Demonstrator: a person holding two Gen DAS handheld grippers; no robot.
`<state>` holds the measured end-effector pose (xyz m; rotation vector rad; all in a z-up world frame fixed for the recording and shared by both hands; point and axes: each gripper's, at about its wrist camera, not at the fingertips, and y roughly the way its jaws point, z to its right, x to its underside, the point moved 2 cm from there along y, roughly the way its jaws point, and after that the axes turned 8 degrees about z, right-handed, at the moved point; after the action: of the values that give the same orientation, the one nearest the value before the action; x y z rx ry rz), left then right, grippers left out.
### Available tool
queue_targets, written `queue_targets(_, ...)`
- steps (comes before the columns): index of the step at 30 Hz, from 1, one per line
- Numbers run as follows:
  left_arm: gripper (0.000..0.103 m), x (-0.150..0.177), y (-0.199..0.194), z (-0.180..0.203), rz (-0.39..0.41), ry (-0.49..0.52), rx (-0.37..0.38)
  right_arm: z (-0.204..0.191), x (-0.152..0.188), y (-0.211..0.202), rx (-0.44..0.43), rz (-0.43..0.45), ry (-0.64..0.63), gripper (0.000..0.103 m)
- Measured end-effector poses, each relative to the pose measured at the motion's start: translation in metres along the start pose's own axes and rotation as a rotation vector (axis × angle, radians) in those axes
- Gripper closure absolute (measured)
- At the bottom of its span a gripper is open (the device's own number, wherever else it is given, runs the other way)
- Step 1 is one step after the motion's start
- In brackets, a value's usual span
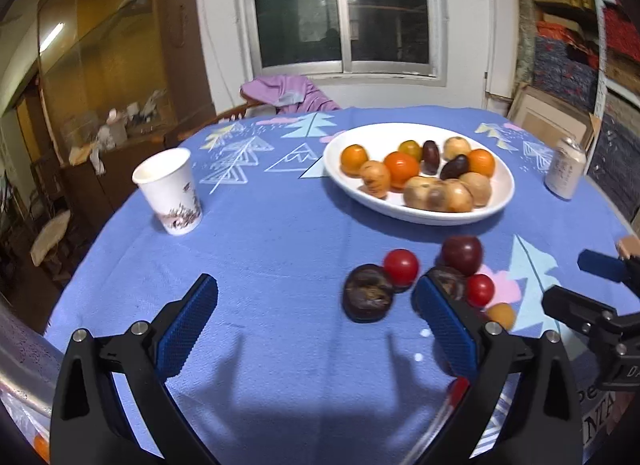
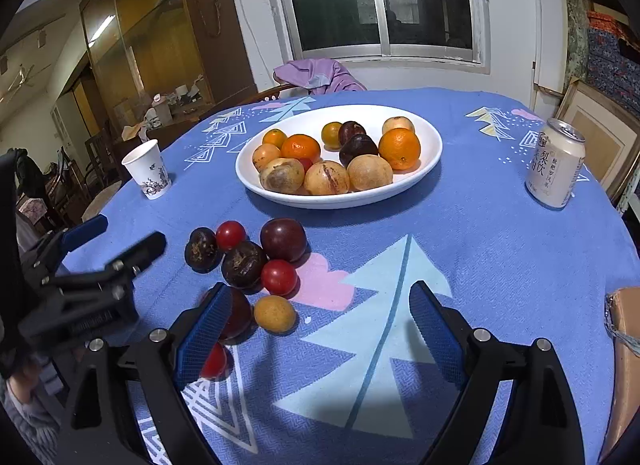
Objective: Organize fruits
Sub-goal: 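Move both tools back toward the remaining fruit pile, then grasp a dark purple mangosteen-like fruit with the left tool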
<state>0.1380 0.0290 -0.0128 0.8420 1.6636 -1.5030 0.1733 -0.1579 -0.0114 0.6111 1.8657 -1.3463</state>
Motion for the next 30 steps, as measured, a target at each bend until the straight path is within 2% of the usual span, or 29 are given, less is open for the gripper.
queue_targets(3, 0.005, 0.000, 0.006, -0.014, -0.040, -0.064, 0.043, 0.003, -0.001, 0.001, 0.002, -0.003, 0.012, 0.012)
queue_targets(6, 0.005, 0.004, 0.011, -0.014, -0.073, -0.084, 0.106, 0.012, -0.003, -0.001, 0.005, 0.003, 0.057, 0.012)
queue_targets(13, 0.008, 0.013, 0.032, -0.013, -0.142, -0.078, 0.098, 0.027, -0.004, 0.001, -0.022, -0.014, 0.149, 0.012)
queue_targets(16, 0.019, 0.016, 0.036, -0.007, -0.152, -0.035, 0.090, 0.026, -0.005, -0.001, -0.023, -0.005, 0.149, 0.012)
queue_targets(24, 0.020, 0.015, 0.047, 0.017, -0.126, 0.106, 0.052, 0.026, -0.006, -0.003, -0.023, -0.002, 0.147, 0.012)
queue_targets(27, 0.034, 0.011, 0.056, 0.023, -0.137, 0.124, 0.094, 0.026, -0.006, -0.002, -0.020, -0.004, 0.146, 0.012)
queue_targets(29, 0.052, 0.011, 0.061, 0.025, -0.159, 0.118, 0.152, 0.027, -0.006, -0.002, -0.018, -0.006, 0.151, 0.012)
queue_targets(30, 0.055, 0.012, 0.064, 0.026, -0.171, 0.111, 0.176, 0.027, -0.006, -0.001, -0.017, -0.006, 0.151, 0.012)
